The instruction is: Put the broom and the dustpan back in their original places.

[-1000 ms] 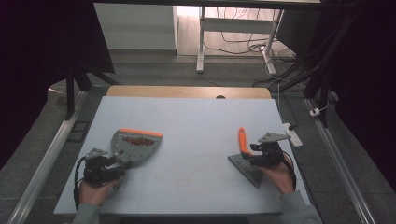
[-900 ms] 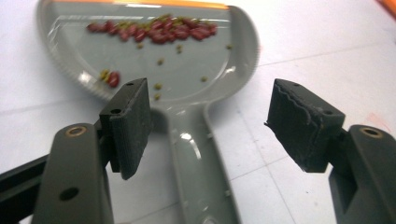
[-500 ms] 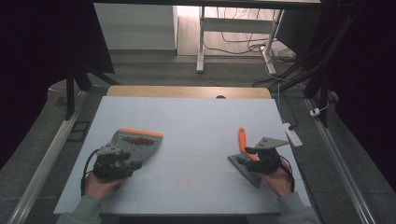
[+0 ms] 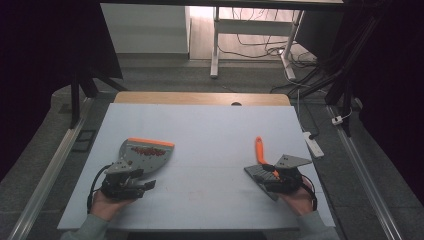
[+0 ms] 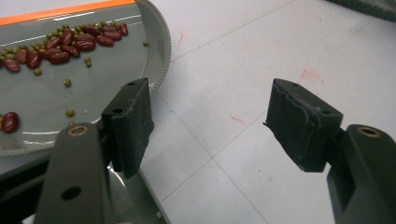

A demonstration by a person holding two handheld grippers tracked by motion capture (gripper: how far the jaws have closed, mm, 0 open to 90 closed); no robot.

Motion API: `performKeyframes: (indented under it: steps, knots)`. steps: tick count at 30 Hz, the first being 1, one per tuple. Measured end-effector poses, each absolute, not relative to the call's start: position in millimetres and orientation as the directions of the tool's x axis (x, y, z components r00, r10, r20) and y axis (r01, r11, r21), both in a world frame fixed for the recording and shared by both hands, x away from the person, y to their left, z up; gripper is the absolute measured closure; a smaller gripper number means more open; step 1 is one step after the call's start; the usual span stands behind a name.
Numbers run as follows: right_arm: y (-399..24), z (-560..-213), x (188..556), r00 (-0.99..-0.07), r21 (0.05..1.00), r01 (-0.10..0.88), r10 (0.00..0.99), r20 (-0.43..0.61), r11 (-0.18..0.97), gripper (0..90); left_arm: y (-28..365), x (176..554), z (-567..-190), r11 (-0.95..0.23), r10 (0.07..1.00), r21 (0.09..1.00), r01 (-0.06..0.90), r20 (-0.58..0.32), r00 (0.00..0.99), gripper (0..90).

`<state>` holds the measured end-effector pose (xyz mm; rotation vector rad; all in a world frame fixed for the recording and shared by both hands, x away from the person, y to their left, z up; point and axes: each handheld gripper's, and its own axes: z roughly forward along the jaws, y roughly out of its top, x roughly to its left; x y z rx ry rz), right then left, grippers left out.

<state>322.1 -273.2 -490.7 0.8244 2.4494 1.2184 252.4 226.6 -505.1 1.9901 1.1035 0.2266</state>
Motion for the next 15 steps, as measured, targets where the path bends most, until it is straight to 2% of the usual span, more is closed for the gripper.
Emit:
performKeyframes:
  steps: [15]
  knots:
    - [-274.1, -489.1, 321.9, -0.807, 0.807, 0.339, 0.591, -0.015, 0.483, 42.8, 225.0, 253.8, -505.4, -0.269, 0.775, 0.733, 0.625, -0.221, 0.592, 32.4]
